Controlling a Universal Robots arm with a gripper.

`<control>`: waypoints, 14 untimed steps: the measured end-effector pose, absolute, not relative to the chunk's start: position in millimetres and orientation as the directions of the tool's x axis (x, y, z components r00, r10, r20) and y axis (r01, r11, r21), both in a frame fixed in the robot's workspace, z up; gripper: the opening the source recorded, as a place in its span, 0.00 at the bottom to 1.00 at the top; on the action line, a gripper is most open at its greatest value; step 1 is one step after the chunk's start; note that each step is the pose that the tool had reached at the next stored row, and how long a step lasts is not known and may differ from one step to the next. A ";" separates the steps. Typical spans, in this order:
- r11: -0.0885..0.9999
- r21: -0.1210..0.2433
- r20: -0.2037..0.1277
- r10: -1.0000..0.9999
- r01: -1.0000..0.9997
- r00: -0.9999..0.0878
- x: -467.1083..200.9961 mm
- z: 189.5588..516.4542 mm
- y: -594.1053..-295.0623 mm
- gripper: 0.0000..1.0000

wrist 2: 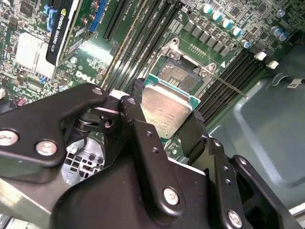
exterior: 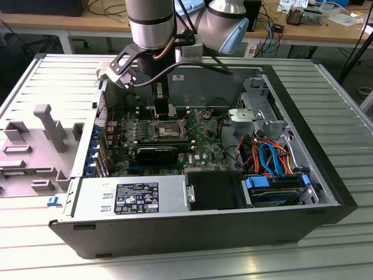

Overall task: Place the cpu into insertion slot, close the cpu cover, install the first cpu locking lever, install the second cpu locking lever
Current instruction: 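Place the cpu into insertion slot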

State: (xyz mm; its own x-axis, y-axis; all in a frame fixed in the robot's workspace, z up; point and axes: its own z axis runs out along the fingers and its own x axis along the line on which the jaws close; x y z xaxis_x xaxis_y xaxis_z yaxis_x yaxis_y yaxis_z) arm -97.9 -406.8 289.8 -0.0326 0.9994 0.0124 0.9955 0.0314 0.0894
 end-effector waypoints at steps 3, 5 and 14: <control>0.031 0.089 0.012 0.999 0.996 -0.033 -99.0 289.7 -406.7 0.55; 0.031 0.089 0.012 0.999 0.995 -0.033 -99.8 289.6 -406.7 0.55; 0.031 0.089 0.012 0.999 0.995 -0.033 -104.4 289.5 -406.7 0.55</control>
State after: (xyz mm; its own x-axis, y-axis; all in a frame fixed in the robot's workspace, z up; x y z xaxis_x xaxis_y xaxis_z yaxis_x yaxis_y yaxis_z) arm -104.4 -406.7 289.5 -0.0326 0.9994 0.0123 0.9955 0.0314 0.0894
